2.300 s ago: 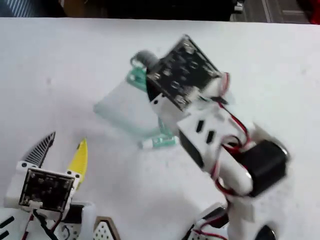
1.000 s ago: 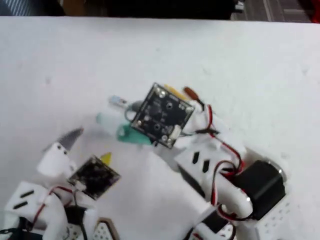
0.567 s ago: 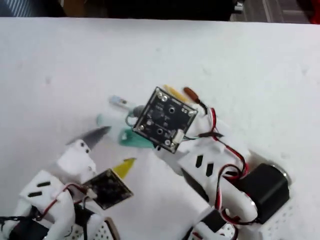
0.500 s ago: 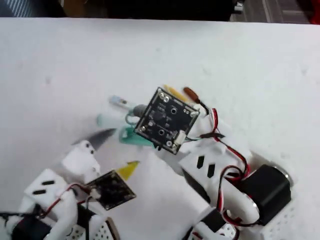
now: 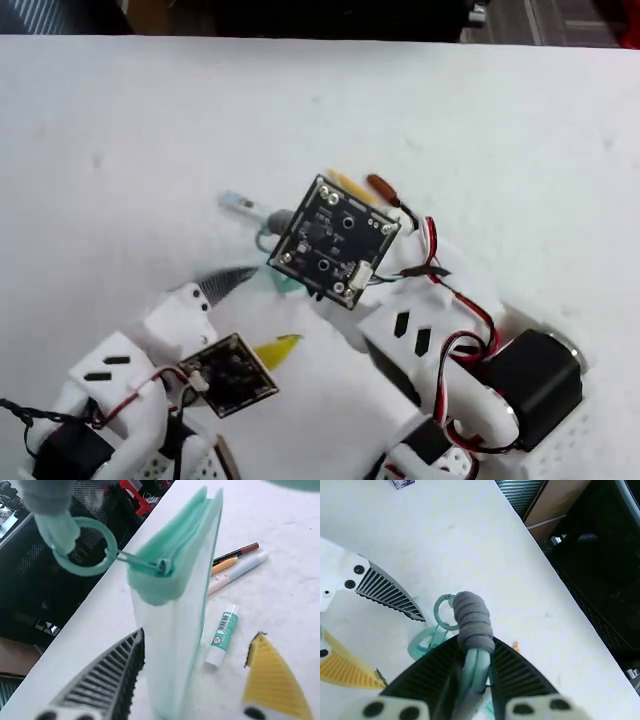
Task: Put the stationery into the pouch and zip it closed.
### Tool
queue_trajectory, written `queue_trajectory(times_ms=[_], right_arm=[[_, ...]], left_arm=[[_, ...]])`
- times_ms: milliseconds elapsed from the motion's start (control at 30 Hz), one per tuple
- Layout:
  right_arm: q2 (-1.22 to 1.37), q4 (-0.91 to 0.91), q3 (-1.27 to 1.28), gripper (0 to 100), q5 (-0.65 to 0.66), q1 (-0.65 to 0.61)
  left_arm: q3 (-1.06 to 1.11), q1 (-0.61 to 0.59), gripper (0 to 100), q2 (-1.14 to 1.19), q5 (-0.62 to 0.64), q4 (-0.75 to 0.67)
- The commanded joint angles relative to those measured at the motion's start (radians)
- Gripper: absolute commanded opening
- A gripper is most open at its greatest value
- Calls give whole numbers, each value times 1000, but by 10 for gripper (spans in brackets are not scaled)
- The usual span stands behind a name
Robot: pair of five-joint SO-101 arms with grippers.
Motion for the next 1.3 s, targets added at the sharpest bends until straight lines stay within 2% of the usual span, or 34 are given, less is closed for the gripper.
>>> queue_trajectory(times_ms=[0, 100, 200, 333, 433, 633, 800, 933, 1067, 1167, 1267], right_arm=[[-18, -12, -37, 23, 11, 7], [-21, -10, -37, 23, 11, 5], [-25, -4, -37, 23, 11, 5], [-25, 4, -37, 23, 11, 4], [-27, 4, -37, 23, 11, 2], [-27, 4, -37, 23, 9, 2], [-18, -12, -41, 23, 9, 8], [-16, -67, -37, 23, 3, 10], [-15, -108, -37, 23, 3, 12], [7, -128, -37, 23, 2, 12], [48, -127, -37, 23, 2, 12]], left_arm=[[-11, -47, 308, -7, 14, -48], [-20, -150, 302, -18, 14, -87], [-57, -202, 303, -91, 8, -64], [-15, -163, 303, -159, 0, -64], [68, -154, 314, -143, -44, -123], [184, -148, 323, -81, 3, -287], [189, -108, 324, -28, 48, -296], [187, -93, 321, -27, 144, -275], [209, -94, 317, -27, 342, -282], [233, -90, 261, -27, 428, -322], [273, -70, 181, -27, 453, -382]])
